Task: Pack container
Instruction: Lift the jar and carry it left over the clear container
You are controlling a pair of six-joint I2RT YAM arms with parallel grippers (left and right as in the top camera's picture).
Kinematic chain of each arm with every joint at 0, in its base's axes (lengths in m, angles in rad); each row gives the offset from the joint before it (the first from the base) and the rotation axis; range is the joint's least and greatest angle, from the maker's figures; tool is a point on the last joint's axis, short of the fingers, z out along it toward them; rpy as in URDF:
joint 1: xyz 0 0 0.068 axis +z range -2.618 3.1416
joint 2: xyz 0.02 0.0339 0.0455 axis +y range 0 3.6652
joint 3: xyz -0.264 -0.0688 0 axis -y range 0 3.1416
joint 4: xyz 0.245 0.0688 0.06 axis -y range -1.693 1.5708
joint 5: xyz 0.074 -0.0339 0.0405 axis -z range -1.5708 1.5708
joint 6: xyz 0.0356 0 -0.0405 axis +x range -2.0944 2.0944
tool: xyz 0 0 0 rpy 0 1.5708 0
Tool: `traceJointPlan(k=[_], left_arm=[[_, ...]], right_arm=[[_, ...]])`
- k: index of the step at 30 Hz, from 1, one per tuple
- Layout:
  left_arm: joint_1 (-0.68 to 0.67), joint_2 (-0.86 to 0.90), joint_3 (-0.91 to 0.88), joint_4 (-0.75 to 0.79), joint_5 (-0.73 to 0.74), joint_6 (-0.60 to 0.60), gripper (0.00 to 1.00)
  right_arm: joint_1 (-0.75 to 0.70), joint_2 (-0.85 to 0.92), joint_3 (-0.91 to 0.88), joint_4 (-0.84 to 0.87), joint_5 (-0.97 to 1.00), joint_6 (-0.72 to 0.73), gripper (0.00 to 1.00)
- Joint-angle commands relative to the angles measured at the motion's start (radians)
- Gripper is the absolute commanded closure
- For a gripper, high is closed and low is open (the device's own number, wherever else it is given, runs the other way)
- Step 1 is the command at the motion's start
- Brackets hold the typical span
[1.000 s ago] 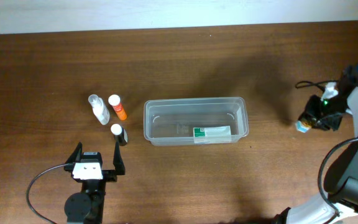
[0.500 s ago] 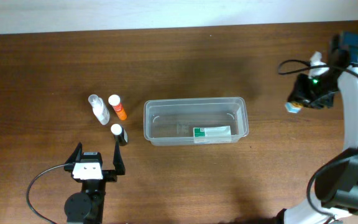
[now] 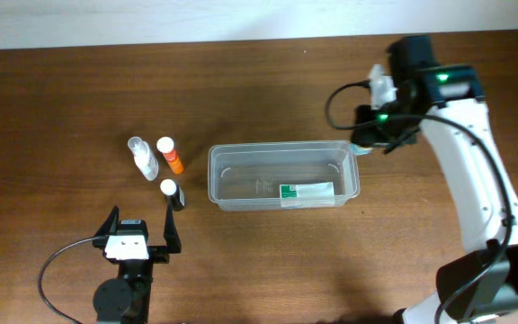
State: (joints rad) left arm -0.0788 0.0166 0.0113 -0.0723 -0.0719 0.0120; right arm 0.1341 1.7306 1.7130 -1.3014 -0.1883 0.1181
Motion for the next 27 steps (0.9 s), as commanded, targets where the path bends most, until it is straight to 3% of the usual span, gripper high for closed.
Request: traceJointPlan(k=[1,14,27], left_arm=[[0.004,-0.010,-0.002,-0.003,-0.011,0.019,0.01],[0.004,-0.010,-0.002,-0.003,-0.011,0.019,0.01],[0.004,-0.010,-0.002,-0.003,-0.011,0.019,0.01]], right_arm=[[0.072,-0.024,0.019,0.018,0.055,0.058,0.68],[0.241,-0.023,-0.072,0.152,0.137,0.166,0.68],[0.272,-0.022,-0.272,0.333,0.138,0.213,0.68]])
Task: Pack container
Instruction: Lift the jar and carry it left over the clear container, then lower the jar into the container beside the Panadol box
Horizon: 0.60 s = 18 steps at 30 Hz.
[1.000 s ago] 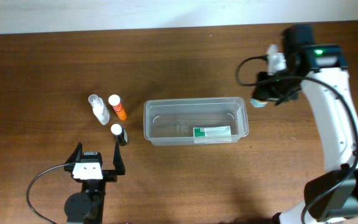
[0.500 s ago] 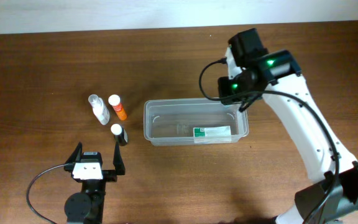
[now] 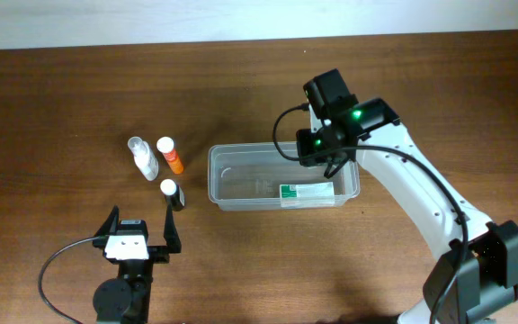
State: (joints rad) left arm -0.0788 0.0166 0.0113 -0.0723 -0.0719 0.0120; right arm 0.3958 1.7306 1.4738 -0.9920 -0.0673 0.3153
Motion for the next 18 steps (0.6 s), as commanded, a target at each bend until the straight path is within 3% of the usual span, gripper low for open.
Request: traceJointPlan(k=[1,18], left_arm=[[0.004,-0.010,-0.002,-0.003,-0.011,0.019,0.01],[0.004,-0.010,-0.002,-0.003,-0.011,0.019,0.01]], right_arm=[[0.011,-0.022,-0.046,0.037,0.017,0.016,0.68],[0.010,-0.020,-0.233,0.223,0.081,0.016,0.68]])
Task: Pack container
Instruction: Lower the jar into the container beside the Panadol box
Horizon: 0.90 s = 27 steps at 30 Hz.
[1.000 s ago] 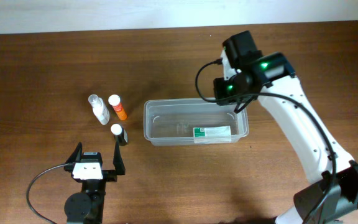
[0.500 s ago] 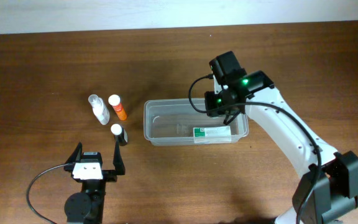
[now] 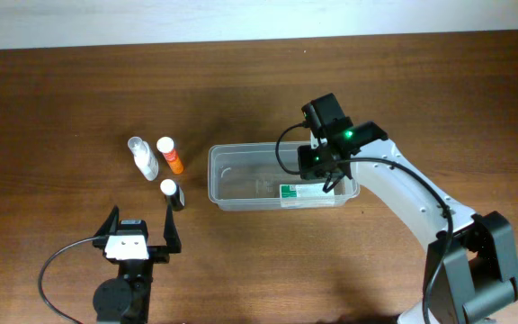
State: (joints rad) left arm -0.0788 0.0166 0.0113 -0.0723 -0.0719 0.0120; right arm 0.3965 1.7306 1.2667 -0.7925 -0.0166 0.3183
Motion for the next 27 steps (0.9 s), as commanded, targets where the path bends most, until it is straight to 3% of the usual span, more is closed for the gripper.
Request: traceJointPlan(k=[1,27], left_arm=[[0.004,-0.010,-0.002,-0.003,-0.011,0.019,0.01],[0.004,-0.010,-0.002,-0.003,-0.011,0.019,0.01]], right_arm=[[0.010,-0.019,-0.031,0.031,0.031,0.013,0.68],[0.009,0.076,-0.056,0.098,0.082,0.013,0.68]])
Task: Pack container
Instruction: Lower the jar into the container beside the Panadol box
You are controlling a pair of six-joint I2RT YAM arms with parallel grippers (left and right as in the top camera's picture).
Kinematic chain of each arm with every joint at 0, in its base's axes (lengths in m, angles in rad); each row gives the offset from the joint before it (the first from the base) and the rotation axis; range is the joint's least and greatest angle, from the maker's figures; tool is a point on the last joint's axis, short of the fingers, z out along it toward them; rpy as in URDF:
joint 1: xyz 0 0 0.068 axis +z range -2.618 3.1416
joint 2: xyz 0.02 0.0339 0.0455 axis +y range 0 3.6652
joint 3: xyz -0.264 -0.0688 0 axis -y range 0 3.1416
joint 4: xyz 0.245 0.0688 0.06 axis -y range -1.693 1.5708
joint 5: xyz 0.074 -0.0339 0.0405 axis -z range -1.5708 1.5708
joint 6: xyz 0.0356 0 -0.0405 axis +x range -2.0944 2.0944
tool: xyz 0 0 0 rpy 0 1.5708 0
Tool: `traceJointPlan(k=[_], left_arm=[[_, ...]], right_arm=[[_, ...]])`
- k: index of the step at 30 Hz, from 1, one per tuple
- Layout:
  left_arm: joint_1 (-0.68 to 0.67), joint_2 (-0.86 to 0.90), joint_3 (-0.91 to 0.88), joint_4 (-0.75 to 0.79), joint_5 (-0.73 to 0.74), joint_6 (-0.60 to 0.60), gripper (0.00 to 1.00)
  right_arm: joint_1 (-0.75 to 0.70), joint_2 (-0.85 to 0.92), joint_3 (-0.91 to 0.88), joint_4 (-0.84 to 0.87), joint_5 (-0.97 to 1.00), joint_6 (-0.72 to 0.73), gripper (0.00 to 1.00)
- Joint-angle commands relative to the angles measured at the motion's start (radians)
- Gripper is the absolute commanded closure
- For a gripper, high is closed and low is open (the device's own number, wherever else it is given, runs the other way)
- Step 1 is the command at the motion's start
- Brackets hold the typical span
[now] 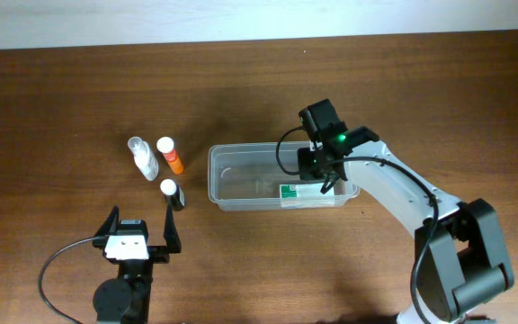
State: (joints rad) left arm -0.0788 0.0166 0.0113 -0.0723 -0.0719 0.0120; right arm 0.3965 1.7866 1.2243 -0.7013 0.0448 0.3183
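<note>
The clear plastic container (241,175) lies at the table's middle. A green-and-white tube (306,191) rests along its front wall. My right gripper (313,166) reaches down into the container's right half, just behind the tube. Its wrist covers the fingers, so their state is hidden. Left of the container stand a clear spray bottle (142,157), an orange bottle with a white cap (170,155) and a small black bottle with a white cap (173,193). Near the front edge my left gripper (140,220) rests open, with the black bottle just beyond its right finger.
The brown wooden table (61,90) ends at a pale strip along the far edge. The right arm's white links (394,193) stretch from the front right corner toward the container. A black cable (57,270) loops beside the left arm's base.
The right gripper has shifted slightly left and lower over the container's right half. The tube, the bottles and the left arm have stayed put.
The right gripper was first beyond the container's right end, at the back right. Then it stood over the container's back right rim, and after that inside its right half above the tube, where it remains. The left arm and the bottles never moved.
</note>
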Motion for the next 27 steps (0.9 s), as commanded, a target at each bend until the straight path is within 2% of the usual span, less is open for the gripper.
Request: traceJointPlan(k=[1,11,12,14,20,27], left_arm=[[0.004,-0.010,-0.002,-0.003,-0.011,0.019,0.01],[0.004,-0.010,-0.002,-0.003,-0.011,0.019,0.01],[0.004,-0.010,-0.002,-0.003,-0.011,0.019,0.01],[0.004,-0.010,-0.002,-0.003,-0.011,0.019,0.01],[0.004,-0.010,-0.002,-0.003,-0.011,0.019,0.01],[0.004,-0.010,-0.002,-0.003,-0.011,0.019,0.00]], right_arm=[[0.009,0.024,-0.014,0.008,0.020,0.013,0.68],[0.008,0.051,-0.015,0.020,0.020,0.013,0.67],[0.008,0.051,-0.016,0.020,0.020,0.013,0.60],[0.008,0.051,-0.020,0.018,0.020,0.013,0.56],[0.008,0.051,-0.031,0.018,0.020,0.013,0.56],[0.007,0.050,-0.028,0.018,0.020,0.012,0.51]])
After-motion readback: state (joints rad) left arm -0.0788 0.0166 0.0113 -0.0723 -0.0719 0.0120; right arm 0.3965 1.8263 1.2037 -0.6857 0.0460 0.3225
